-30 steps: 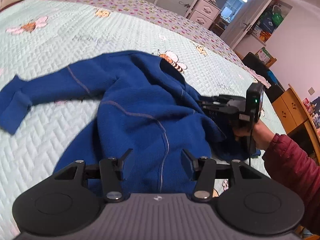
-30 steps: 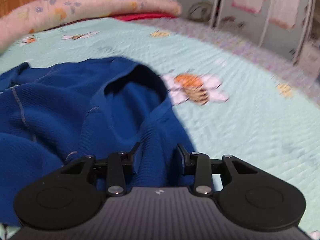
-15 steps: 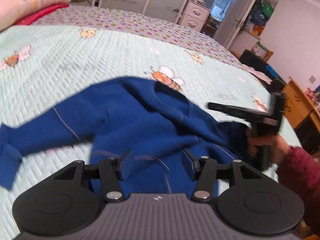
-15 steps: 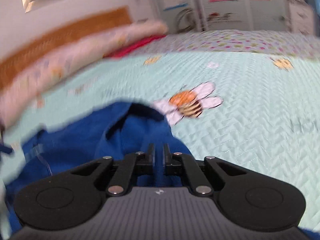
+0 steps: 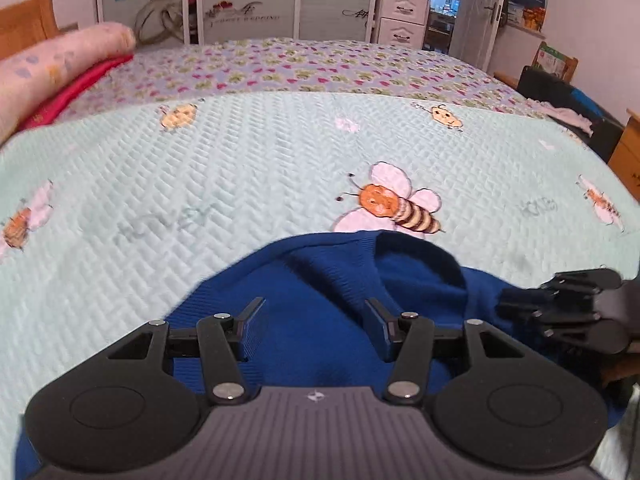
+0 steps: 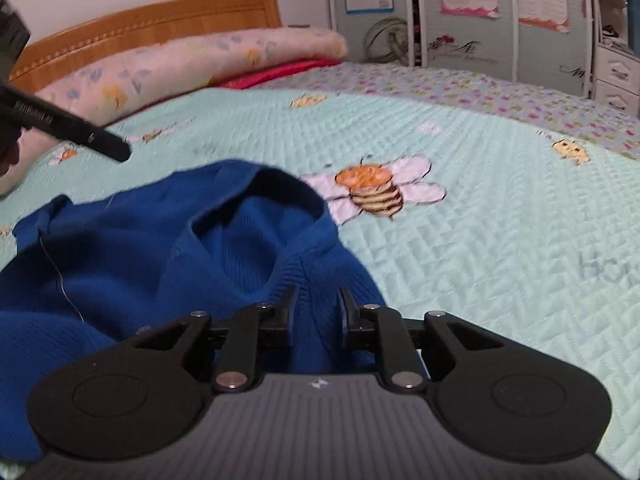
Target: Fold clothes
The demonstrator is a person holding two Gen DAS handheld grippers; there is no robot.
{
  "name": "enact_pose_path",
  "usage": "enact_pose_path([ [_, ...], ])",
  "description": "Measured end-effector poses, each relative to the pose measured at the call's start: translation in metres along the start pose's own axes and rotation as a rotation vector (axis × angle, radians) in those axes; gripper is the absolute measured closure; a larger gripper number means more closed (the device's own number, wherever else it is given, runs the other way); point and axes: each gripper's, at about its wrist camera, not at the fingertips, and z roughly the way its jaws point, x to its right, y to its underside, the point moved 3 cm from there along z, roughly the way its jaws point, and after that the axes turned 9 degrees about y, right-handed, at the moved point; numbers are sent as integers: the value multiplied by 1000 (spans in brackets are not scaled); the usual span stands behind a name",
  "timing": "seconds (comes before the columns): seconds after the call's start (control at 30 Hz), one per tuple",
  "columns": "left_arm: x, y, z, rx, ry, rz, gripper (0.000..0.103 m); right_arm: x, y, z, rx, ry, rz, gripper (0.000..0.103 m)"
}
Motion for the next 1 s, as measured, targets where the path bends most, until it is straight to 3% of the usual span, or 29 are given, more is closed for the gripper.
enact_pose_path([
  [0.2, 6, 10, 12, -40, -38, 32, 47, -1, -1, 2, 14, -16, 0, 84],
  [0.37, 7, 17, 13, -63, -1, -48, 47, -5, -1, 9, 9, -10, -24, 82],
  [0.47, 16, 26, 14, -87, 10, -34, 47, -7, -1, 13, 6, -7, -39, 81],
  [0.5, 19, 30, 15, -96, 8, -20, 47, -8, -1, 13, 7, -4, -44, 83],
  [0.53, 21, 33, 16, -104, 3, -9, 47, -9, -1, 12, 8, 0, -50, 97],
  [0.57, 22, 36, 17, -112, -1, -1, 47, -10, -1, 12, 9, 3, -56, 98],
  [0.7, 22, 40, 14, -112, 10, -4, 47, -10, -10, -1, 61, 54, -79, 98],
  [0.8, 17, 35, 16, -100, -10, 1, 47, -9, -23, -5, 104, 141, -100, 103],
  [0.93, 7, 21, 21, -88, -27, 4, 47, 12, -36, -3, 127, 248, -42, 103],
  [1.0, 3, 11, 28, -82, -41, 33, 47, 22, -34, 1, 112, 245, 9, 103],
])
